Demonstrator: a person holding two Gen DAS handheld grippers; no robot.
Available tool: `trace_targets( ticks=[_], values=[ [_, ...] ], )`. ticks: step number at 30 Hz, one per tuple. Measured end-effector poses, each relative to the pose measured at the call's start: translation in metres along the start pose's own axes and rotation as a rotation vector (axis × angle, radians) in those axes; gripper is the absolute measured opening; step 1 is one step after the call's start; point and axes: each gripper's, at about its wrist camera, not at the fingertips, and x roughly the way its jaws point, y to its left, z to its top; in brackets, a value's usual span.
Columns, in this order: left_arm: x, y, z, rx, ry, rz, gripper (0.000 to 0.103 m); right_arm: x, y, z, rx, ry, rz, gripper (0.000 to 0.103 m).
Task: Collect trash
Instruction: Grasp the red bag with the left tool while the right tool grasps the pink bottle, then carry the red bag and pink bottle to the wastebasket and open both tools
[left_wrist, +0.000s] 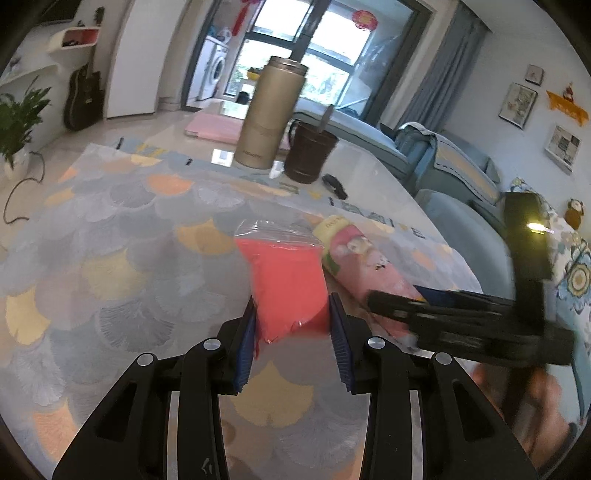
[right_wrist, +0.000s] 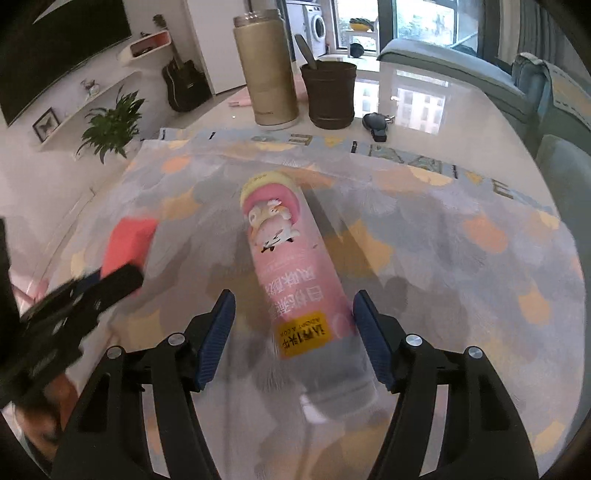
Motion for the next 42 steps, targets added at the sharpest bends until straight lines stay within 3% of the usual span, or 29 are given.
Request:
trace_targets(
  ticks=[5, 8, 11, 19, 24, 29, 36, 42],
  values=[
    [-0.005, -0.008, -0.001, 0.023, -0.024, -0.039, 0.035, 0.033, -0.009, 0.005, 0.041, 0.022, -0.006, 0.057],
    [-0.002, -0.011, -0.002, 0.038, -0.016, -0.050, 0.035, 0.030, -0.012, 0.004, 0.077, 0.005, 0.031, 0.046],
    [-0.001, -0.015, -0.003, 0.060, -0.020, -0.073, 0.035, 0.019, -0.012, -0.005, 0.084, -0.017, 0.017, 0.044],
    [-0.005, -0.049, -0.012, 0.149, -0.022, -0.184, 0.035, -0.051, -0.030, -0.054, 0.190, -0.115, 0.123, 0.044],
    [-0.024, -0.081, -0.019, 0.180, -0.002, -0.278, 0.035, -0.108, -0.048, -0.093, 0.234, -0.171, 0.111, 0.044],
    [-0.055, -0.138, -0.017, 0.276, -0.004, -0.356, 0.035, -0.185, -0.072, -0.139, 0.287, -0.257, 0.066, 0.044],
    [-0.093, -0.243, -0.031, 0.423, -0.029, -0.480, 0.035, -0.287, -0.110, -0.207, 0.372, -0.374, -0.103, 0.044],
    [-0.091, -0.330, -0.067, 0.509, 0.056, -0.595, 0.035, -0.347, -0.145, -0.260, 0.486, -0.403, -0.286, 0.044]
  ],
)
